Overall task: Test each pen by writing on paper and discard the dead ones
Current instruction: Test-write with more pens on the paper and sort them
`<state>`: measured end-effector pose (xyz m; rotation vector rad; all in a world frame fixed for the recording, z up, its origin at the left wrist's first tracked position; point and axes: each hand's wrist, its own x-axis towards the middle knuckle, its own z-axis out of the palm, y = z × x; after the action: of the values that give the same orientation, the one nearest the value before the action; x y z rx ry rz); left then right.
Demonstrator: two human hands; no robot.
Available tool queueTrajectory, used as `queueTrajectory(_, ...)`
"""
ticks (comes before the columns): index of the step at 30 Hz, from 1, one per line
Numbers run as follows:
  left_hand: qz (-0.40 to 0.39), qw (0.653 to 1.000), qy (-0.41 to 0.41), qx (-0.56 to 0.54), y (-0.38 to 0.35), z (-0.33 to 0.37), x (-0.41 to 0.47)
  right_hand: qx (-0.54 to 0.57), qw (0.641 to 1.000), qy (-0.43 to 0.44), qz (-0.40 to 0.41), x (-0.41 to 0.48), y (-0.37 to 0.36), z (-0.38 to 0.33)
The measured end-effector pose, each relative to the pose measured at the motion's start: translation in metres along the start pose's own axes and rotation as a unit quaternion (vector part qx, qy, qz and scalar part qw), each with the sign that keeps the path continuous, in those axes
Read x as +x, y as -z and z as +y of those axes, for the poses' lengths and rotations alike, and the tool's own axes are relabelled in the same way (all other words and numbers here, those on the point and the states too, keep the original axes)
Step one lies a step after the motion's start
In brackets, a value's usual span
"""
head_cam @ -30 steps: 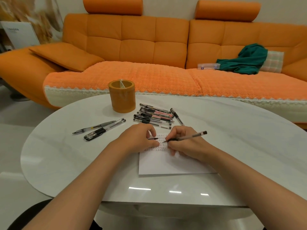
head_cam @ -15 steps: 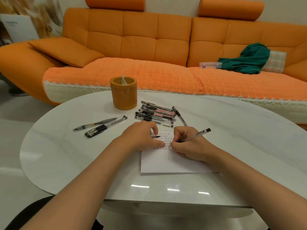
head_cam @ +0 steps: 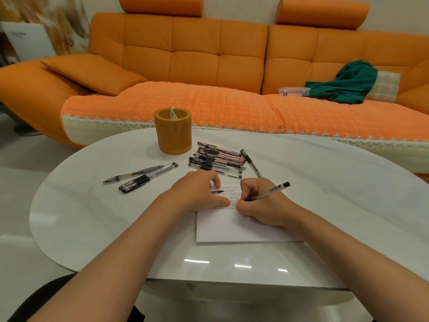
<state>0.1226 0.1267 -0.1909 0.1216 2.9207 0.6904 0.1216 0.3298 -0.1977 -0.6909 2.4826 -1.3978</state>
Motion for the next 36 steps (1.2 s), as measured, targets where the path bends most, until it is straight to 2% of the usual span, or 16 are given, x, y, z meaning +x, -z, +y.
queueTrajectory(26,0.0,1.0,0.003,0.003,-0.0011,0.0015,-0.0004,0.024,1.0,0.004,0.005,-0.0004,0.0005,0.0015)
queueTrajectory(36,0.004,1.0,-0.001,0.003,-0.0005,0.0018,-0.0009,0.031,0.999,-0.001,-0.019,-0.0003,0.0013,0.0026)
